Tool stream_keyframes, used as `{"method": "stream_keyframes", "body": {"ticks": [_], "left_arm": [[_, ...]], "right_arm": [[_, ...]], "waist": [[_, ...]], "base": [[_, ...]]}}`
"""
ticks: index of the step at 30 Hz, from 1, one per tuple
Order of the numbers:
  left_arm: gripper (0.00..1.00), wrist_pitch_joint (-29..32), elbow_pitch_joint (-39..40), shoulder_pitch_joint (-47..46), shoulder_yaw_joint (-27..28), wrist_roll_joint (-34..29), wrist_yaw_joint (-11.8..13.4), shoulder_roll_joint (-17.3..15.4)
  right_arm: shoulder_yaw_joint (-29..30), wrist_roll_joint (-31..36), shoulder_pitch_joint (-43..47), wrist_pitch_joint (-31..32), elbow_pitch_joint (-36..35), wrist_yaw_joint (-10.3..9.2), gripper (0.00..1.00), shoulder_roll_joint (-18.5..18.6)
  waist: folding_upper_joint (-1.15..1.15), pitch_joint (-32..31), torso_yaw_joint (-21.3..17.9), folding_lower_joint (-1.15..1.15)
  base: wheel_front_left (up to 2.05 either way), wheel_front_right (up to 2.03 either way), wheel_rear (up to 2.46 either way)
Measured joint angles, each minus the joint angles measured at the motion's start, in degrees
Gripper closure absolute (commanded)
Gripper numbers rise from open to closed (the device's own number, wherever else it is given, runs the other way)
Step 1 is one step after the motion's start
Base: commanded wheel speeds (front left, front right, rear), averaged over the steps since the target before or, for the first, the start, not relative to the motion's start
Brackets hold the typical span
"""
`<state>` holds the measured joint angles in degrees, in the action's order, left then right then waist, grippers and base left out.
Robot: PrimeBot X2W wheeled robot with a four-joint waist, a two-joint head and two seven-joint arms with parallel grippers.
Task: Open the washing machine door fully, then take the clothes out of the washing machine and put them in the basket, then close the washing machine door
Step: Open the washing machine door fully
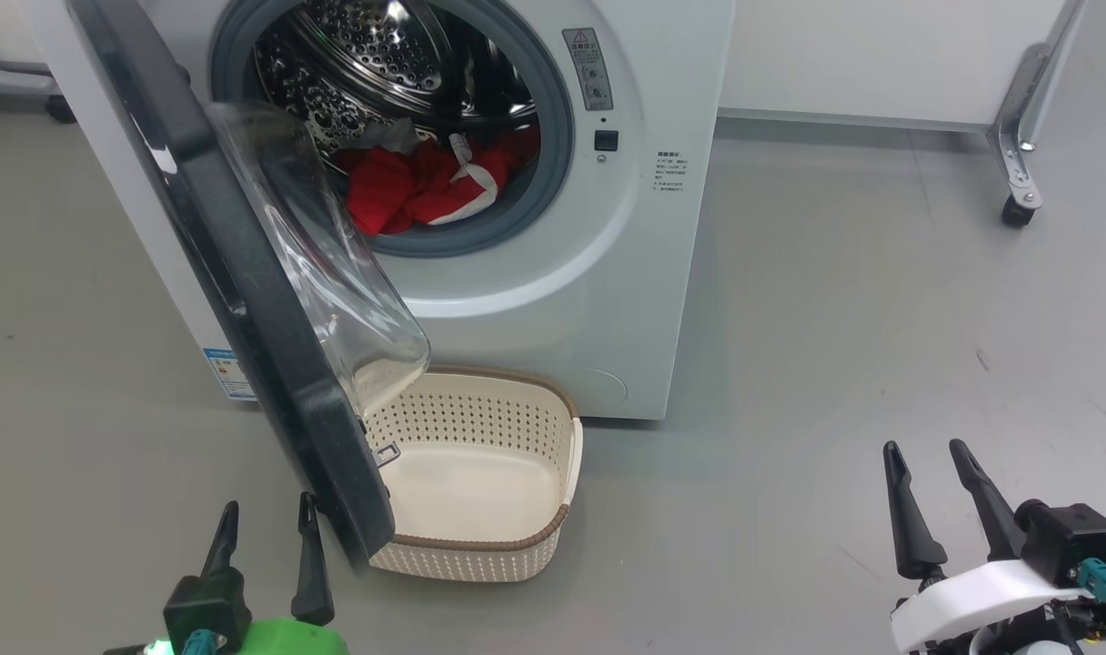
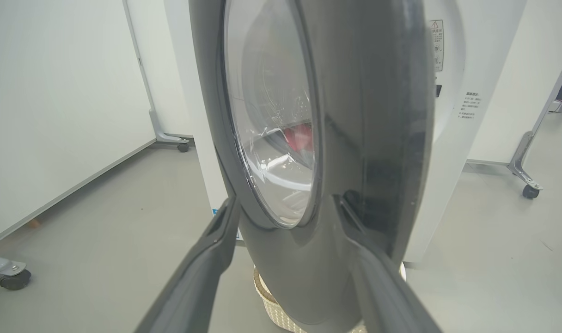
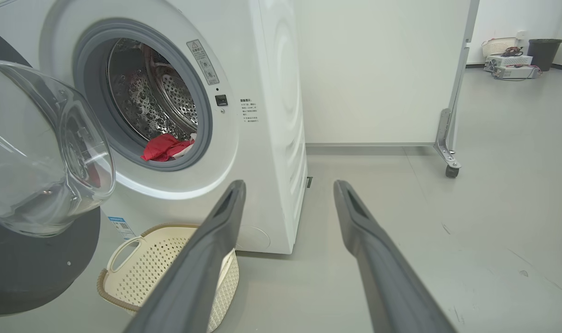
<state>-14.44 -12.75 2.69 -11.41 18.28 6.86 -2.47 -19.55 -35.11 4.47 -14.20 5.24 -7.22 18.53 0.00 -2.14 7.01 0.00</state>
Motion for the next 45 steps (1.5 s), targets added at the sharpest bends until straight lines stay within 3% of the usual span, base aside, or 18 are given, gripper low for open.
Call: {"method": "stream_keyframes", "body": {"ticks": [25, 27, 28, 29, 45], "left_arm": [[0.0, 0.0, 0.14, 0.01, -0.37, 0.37, 0.0, -0.01], [0.67, 0.0, -0.01, 0.01, -0.96, 0.4, 0.0, -0.02], [0.88, 0.0, -0.07, 0.01, -1.27, 0.56, 0.0, -0.02], [1.0, 0.0, -0.11, 0.01, -1.55, 0.69, 0.0, 0.01], [1.0, 0.0, 3.9, -0.34, 1.43, 0.7, 0.0, 0.02]], "right_arm": [[3.28, 4.24, 3.37, 0.0, -2.6, 0.01, 0.0, -3.56], [3.33, 4.61, 3.52, 0.0, -2.7, 0.01, 0.0, -3.77], [3.41, 4.66, 3.66, 0.0, -2.76, 0.01, 0.0, -3.87], [3.47, 4.81, 3.82, 0.0, -2.78, 0.0, 0.0, -4.0], [4.28, 5.98, 4.87, 0.0, -3.37, 0.0, 0.0, -5.15]], "waist": [[0.0, 0.3, 0.35, 0.0], [0.0, 0.29, 0.39, 0.0], [0.0, 0.29, 0.41, 0.0], [0.0, 0.29, 0.43, 0.0], [0.0, 0.39, 0.85, 0.0]], "base": [[0.0, 0.0, 0.0], [0.0, 0.0, 0.0], [0.0, 0.0, 0.0], [0.0, 0.0, 0.0], [0.0, 0.0, 0.0]]}}
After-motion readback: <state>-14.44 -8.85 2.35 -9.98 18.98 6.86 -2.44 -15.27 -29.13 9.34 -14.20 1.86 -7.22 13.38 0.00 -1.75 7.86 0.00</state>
